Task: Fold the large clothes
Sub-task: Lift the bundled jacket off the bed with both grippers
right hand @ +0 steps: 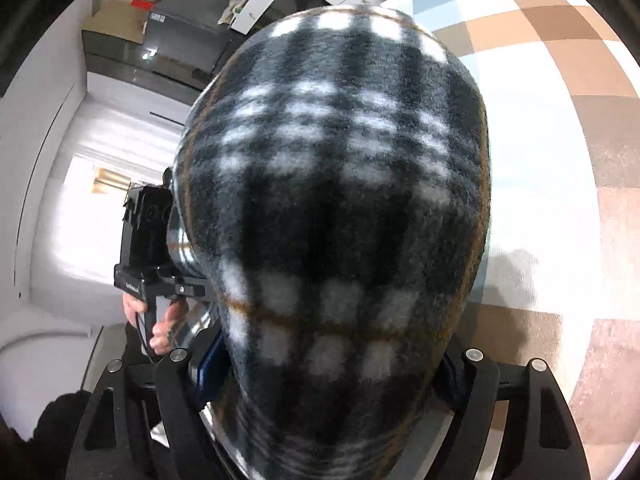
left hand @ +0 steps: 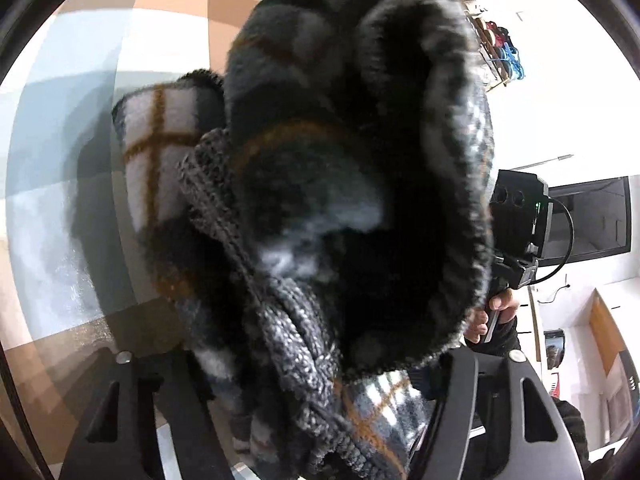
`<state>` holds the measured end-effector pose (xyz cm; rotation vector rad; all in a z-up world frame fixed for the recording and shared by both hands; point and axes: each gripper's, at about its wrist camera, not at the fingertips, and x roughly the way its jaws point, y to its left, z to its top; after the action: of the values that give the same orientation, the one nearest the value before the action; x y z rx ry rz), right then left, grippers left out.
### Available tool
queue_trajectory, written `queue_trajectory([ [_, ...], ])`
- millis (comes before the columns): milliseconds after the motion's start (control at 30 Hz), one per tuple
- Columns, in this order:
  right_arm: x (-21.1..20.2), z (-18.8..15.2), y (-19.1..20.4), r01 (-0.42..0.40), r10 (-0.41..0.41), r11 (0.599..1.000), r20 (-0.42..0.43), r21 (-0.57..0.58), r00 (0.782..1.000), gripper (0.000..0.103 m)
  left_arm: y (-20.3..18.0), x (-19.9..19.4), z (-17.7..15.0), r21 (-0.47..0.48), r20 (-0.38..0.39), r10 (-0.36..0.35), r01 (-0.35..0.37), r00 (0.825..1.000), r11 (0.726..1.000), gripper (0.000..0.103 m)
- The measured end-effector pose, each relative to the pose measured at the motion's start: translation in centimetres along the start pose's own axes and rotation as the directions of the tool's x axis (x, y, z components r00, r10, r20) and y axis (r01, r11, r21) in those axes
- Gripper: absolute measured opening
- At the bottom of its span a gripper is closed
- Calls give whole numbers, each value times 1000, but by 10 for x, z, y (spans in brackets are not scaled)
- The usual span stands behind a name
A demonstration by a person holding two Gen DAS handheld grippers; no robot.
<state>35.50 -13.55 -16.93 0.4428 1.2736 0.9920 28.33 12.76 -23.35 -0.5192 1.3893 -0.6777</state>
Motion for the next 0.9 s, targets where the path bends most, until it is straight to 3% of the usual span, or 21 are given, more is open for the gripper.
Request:
queue_trajectory([
  [200,-15,-14,6,-23,22,1000,62,13,998,74,-20,-7,-5,18,51,39,-40,998,999,53],
  [367,-38,-26,19,-6,7,1000,124,-9,992,72,-32,-4,-9,39,50,-3,1,999,999,51],
  [467,-41,-33,15,10,-10,1000,119,-4,993,72,-19,6,-5,16,30,2,-2,1000,1000,51],
  [567,-31,-38,8,36,-37,999,91,17,995,73,-12,-14,5,8,43,-7,6,999,1000,51],
  [700,-30,-36,11,38,-40,999,84,31,996,73,1,-18,9,-46,22,-1,2,1000,999,59],
  [833,-26,-32,17,52,-54,998,87,31,995,73,-9,-23,7,11,33,20,-20,999,1000,59],
  [900,-32,-35,23,57,-59,998,108,28,992,72,-17,-30,4,49,63,20,-24,998,999,52],
])
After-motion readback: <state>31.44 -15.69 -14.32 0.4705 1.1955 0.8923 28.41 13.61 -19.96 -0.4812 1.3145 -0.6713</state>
